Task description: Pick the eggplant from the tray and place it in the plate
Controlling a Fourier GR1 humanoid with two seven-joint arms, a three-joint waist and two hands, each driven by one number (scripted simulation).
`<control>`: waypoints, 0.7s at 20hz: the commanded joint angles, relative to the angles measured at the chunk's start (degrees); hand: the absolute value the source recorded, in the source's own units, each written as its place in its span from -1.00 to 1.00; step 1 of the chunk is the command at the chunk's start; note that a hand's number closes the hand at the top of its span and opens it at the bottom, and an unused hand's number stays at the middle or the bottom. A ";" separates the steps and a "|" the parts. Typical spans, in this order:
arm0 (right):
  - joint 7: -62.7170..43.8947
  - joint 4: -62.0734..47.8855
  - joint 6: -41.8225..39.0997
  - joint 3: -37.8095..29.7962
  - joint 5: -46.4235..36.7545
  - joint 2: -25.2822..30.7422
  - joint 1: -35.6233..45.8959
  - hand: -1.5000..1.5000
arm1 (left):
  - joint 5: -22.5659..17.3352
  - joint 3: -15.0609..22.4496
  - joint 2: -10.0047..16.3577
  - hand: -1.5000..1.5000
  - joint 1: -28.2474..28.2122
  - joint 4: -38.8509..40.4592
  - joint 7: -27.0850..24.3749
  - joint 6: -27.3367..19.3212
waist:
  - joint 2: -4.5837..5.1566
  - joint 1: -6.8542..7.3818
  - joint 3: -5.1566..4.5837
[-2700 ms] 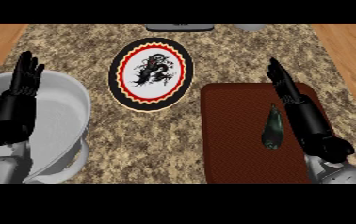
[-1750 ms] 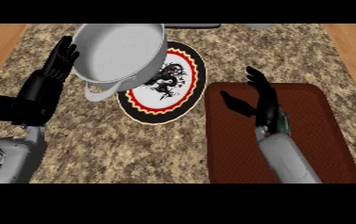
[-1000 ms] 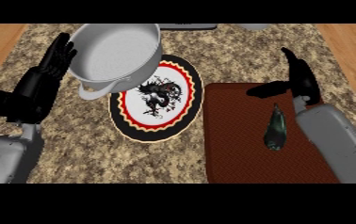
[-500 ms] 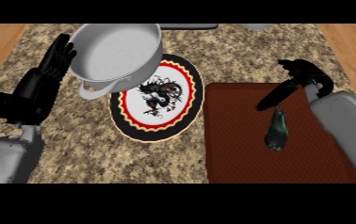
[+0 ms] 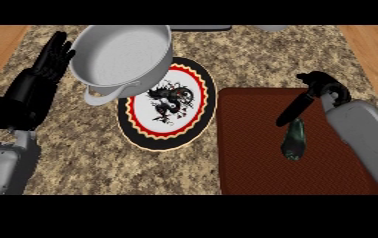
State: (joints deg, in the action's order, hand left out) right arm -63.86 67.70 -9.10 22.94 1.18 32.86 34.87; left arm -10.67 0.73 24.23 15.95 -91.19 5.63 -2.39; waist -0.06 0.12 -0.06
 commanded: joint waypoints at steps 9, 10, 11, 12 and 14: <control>-6.44 -3.33 -4.33 1.34 -0.59 -0.45 -5.05 -1.00 | 2.96 0.12 -2.28 0.00 -1.45 -0.54 -0.35 -0.51 | -0.05 -0.19 0.04; -5.53 -2.72 -1.71 2.58 -1.95 -3.34 -6.68 -1.00 | 3.06 0.49 -3.17 0.00 -1.08 1.79 -2.97 0.71 | 0.02 -0.31 0.03; -6.17 -3.10 -2.77 1.16 -1.87 -2.91 -5.69 -1.00 | 2.44 -0.43 -2.39 0.00 -1.56 -0.03 -1.40 1.39 | 0.00 -0.08 0.04; -8.76 0.27 -2.86 1.45 -1.14 -3.36 -6.47 -1.00 | 2.37 -1.44 -2.49 0.00 -0.67 1.23 -0.68 0.66 | -0.06 -0.31 0.02; -2.64 -6.14 -3.95 1.08 -2.01 -3.72 -6.85 -1.00 | 3.49 0.22 -3.05 0.00 -2.84 -2.22 -0.12 0.81 | 0.06 0.25 0.06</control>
State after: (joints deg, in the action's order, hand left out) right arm -62.14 64.02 -10.82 24.08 0.16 31.29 28.44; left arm -8.05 0.70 21.44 14.16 -91.47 4.52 -1.90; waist -0.06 0.05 -0.03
